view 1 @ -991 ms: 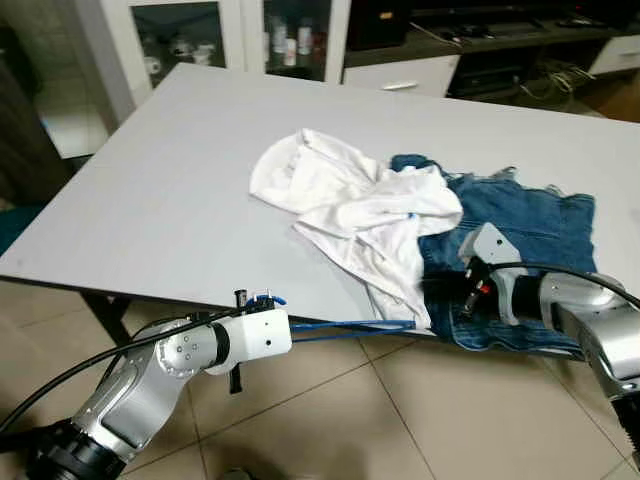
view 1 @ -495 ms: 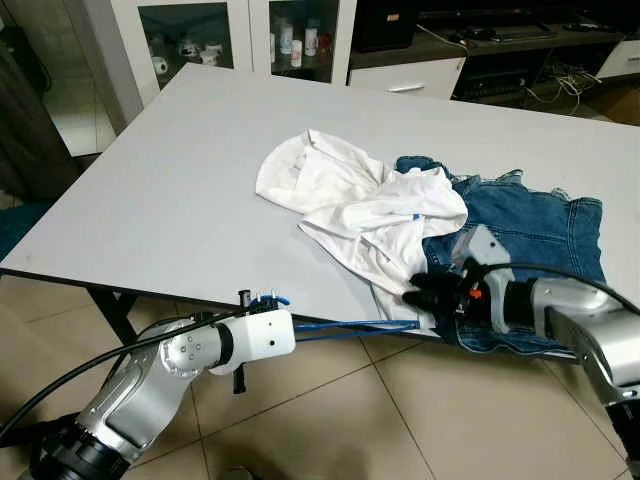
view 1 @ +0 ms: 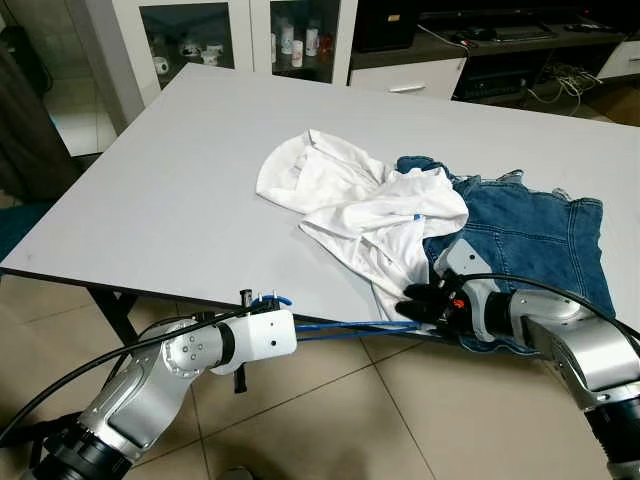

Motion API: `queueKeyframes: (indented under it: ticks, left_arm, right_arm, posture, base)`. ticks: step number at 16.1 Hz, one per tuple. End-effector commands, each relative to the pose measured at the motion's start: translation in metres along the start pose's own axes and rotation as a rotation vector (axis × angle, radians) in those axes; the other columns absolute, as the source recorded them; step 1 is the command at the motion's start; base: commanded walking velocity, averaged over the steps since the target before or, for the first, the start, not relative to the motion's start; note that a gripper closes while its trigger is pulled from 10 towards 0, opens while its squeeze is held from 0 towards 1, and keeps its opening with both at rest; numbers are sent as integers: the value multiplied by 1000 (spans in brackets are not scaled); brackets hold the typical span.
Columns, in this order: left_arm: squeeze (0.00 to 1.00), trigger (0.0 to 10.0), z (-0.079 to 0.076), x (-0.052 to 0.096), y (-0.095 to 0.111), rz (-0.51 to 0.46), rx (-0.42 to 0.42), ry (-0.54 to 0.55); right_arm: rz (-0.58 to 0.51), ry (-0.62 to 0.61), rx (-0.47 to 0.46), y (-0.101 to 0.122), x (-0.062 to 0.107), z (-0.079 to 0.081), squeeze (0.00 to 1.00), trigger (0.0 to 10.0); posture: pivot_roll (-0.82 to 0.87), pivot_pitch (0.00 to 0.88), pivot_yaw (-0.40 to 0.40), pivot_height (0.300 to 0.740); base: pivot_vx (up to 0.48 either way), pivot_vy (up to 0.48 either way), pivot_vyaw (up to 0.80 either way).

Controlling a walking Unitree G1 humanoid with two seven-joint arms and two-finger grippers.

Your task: Hang hanger

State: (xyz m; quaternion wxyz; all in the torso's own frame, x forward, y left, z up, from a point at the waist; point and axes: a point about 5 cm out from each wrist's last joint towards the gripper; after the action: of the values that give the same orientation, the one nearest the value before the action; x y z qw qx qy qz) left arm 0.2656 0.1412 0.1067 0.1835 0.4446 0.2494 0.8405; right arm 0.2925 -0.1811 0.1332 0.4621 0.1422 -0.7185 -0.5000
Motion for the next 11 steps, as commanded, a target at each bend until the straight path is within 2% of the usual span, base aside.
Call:
queueKeyframes:
  ticks: [1, 4, 5, 11]
  left_arm:
    - [0, 10000, 2, 1, 8, -24, -26, 4]
    - [0, 10000, 2, 1, 9, -25, -25, 7]
    - [0, 10000, 2, 1, 9, -26, -24, 8]
    - [0, 10000, 3, 0, 10, -28, -25, 11]
  right_arm:
    - [42, -15, -5, -4, 0, -2, 0, 10000]
    - [73, -28, 4, -8, -2, -5, 0, 10000]
    - [58, -13, -13, -7, -2, -4, 0, 0]
    - [-59, 151, -46, 6, 3, 10, 0, 0]
  posture:
    - [97, 114, -62, 740]
    - [97, 112, -64, 740]
    - [97, 112, -64, 740]
    - [94, 113, -64, 740]
  base:
    - [0, 0, 0]
    - [0, 0, 0]
    - [0, 0, 0]
    - [0, 0, 0]
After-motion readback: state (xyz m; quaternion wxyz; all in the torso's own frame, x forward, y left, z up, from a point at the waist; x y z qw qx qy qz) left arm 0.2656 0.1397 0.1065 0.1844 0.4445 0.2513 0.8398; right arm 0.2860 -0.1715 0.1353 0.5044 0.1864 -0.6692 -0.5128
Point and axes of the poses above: a point about 5 cm out from each wrist's last joint towards the gripper, its own x axis pointing back from the gripper into the wrist, its own y axis along the axis of the wrist's last joint, z = x × y, and after that the axes turned 5 degrees about x, right-handed
